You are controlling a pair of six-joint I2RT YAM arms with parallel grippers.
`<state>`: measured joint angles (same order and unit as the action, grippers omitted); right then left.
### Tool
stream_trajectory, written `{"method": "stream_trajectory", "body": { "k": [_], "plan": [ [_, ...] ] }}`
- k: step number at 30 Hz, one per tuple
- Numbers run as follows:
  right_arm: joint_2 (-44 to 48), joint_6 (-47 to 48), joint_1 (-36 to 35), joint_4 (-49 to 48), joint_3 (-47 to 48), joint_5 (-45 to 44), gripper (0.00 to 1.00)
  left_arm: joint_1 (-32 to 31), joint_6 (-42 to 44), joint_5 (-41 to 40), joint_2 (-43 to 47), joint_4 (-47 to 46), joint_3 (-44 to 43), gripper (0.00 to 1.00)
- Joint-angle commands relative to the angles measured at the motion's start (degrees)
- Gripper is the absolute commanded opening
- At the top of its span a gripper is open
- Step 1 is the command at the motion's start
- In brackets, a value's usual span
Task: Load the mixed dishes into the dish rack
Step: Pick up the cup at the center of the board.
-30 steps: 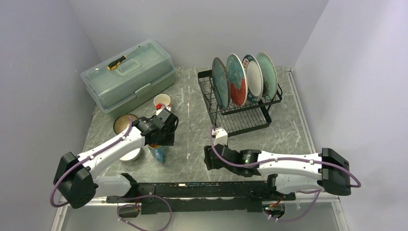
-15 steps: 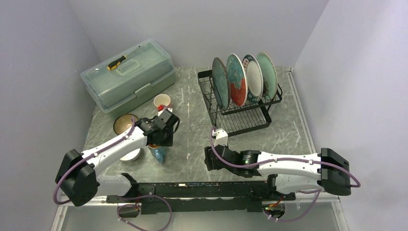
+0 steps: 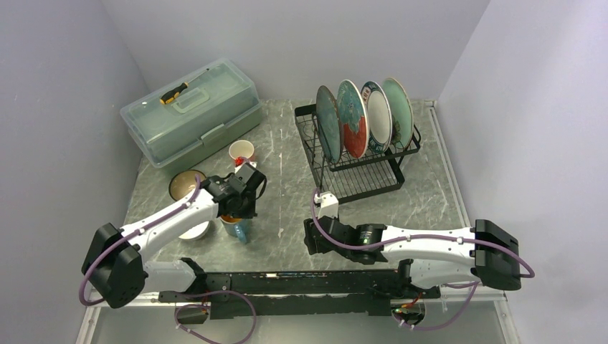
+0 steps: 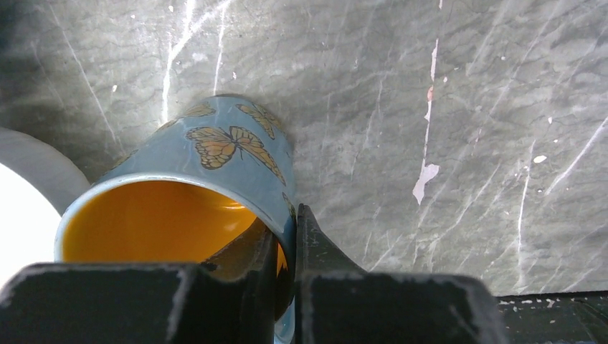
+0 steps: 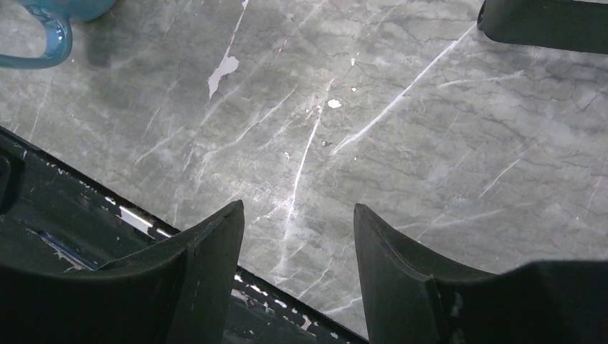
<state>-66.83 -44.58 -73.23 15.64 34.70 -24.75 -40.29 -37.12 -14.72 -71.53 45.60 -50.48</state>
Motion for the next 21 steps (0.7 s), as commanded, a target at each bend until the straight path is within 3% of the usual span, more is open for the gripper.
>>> {"method": "stream_trajectory", "body": {
  "k": [1,11,21],
  "plan": [
    [0.8,-0.5,-0.4,-1.8,0.3,0.1,0.6,0.0,-0.2,1.6,2.7,-0.5,-0.9,0.0],
    [2.6,-1.2,-0.3,-1.4,0.0,0.3,0.61,0.0,-0.4,6.4,8.9,-0.3,-2.7,0.0],
    [11.5,0.6,-0.2,-2.8,-1.5,3.6,0.72,0.0,-1.0,13.6,17.3,-1.4,-5.2,0.0]
  ]
}}
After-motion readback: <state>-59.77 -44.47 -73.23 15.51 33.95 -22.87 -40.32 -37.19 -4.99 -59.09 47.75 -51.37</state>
